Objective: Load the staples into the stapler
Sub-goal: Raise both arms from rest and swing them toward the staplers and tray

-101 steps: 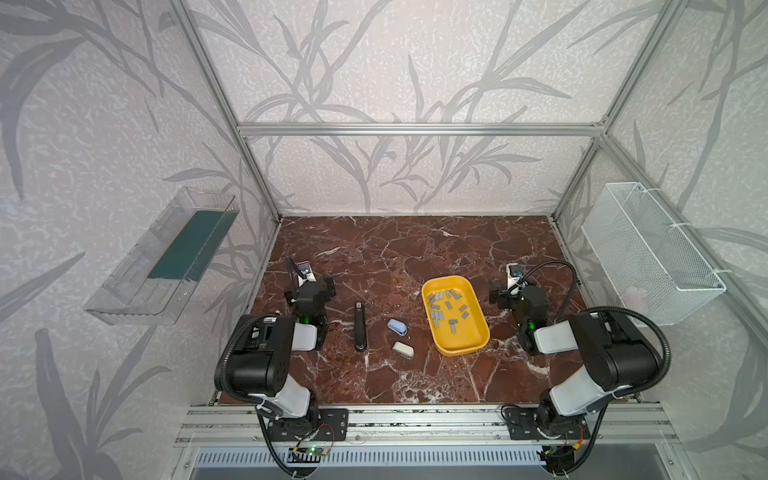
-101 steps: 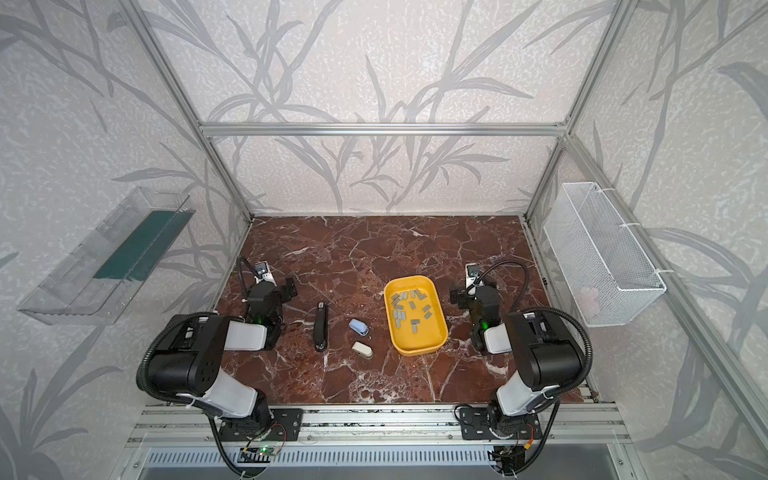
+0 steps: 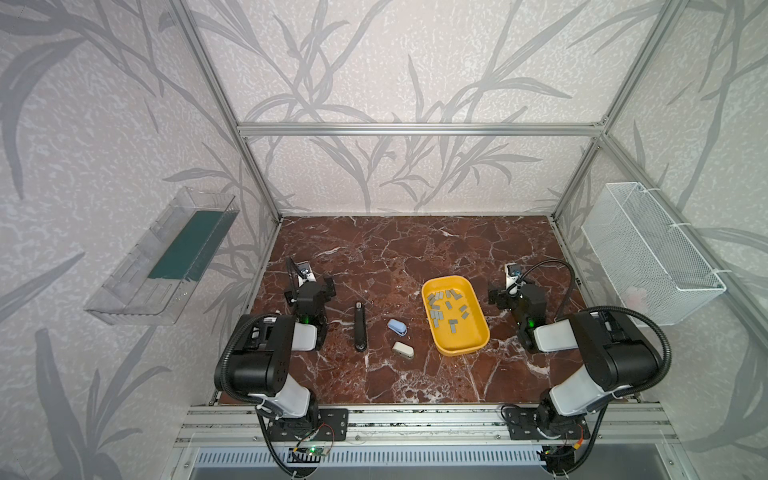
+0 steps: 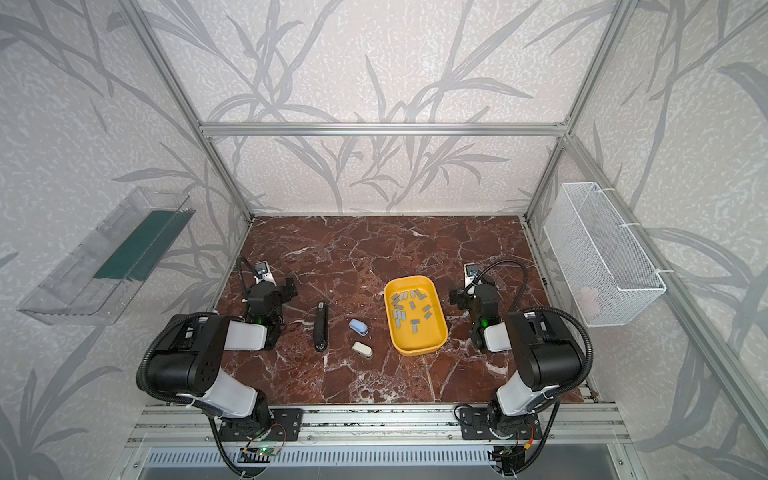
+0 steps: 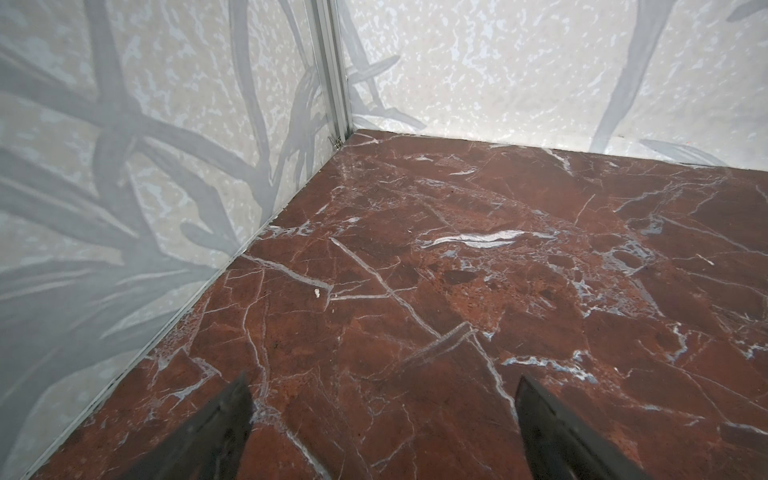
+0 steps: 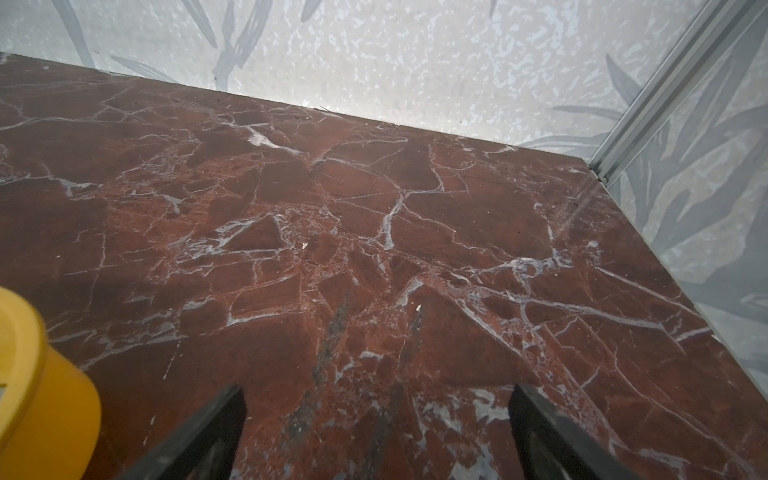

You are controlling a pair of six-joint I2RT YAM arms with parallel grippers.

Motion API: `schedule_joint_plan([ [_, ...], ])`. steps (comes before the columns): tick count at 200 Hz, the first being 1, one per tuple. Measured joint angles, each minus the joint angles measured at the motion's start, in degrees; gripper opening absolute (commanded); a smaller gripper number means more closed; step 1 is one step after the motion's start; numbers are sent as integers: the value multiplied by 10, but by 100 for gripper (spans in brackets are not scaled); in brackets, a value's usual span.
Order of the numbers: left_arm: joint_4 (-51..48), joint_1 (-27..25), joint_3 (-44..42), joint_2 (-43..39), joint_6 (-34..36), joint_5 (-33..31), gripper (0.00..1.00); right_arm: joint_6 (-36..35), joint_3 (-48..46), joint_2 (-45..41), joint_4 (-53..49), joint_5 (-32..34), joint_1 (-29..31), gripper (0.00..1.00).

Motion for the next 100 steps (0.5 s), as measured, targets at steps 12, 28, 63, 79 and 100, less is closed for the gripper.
schedule_joint_plan([
  [12,0,0,0,0,0,0,99,0,1,0,-4,0,0,99],
  [28,0,0,0,0,0,0,99,0,2,0,-7,0,0,99],
  [63,0,0,0,0,0,0,99,0,2,0,-8,-1,0,99],
  [79,0,0,0,0,0,0,99,0,2,0,-8,0,0,99],
  [100,0,0,0,0,0,0,99,0,2,0,-8,-1,0,99],
])
